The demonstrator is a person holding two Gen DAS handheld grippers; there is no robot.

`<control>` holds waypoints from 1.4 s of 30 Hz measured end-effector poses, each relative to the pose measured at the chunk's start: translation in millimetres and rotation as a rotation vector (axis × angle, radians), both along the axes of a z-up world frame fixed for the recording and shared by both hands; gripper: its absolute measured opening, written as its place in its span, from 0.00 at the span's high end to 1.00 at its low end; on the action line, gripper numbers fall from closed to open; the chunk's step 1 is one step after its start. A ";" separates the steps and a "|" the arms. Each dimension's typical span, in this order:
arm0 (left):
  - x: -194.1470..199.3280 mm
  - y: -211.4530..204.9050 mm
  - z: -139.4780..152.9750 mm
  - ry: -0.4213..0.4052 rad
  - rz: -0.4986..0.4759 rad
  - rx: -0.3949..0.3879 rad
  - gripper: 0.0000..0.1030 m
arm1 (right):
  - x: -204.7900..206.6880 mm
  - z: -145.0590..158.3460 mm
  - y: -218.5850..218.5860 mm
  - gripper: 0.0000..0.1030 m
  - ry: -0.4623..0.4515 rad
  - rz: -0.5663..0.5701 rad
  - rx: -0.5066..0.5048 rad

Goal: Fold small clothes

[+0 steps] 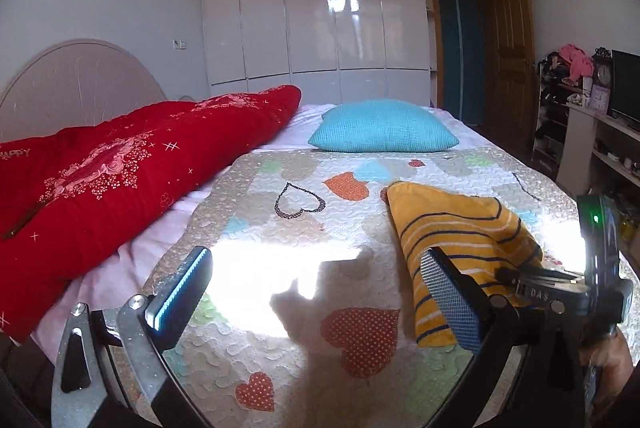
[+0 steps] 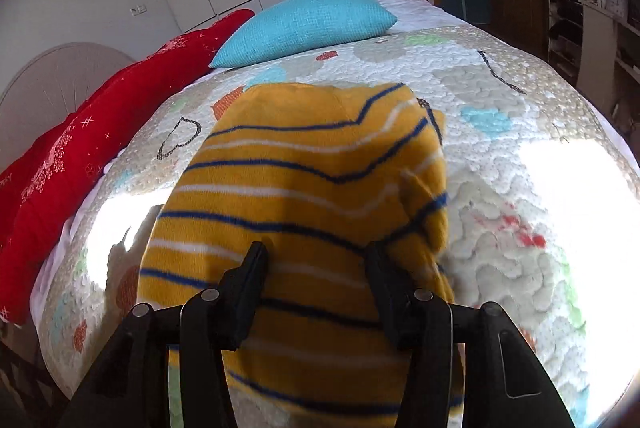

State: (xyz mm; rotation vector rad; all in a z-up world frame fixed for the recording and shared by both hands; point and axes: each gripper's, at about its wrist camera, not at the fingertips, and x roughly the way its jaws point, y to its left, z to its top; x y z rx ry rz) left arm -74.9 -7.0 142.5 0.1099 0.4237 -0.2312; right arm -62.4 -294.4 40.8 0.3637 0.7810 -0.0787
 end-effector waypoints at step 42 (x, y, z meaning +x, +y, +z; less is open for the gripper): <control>-29.1 -34.3 -96.9 0.465 -0.088 0.121 0.00 | -114.0 -3.6 45.0 0.21 0.093 -0.090 -0.147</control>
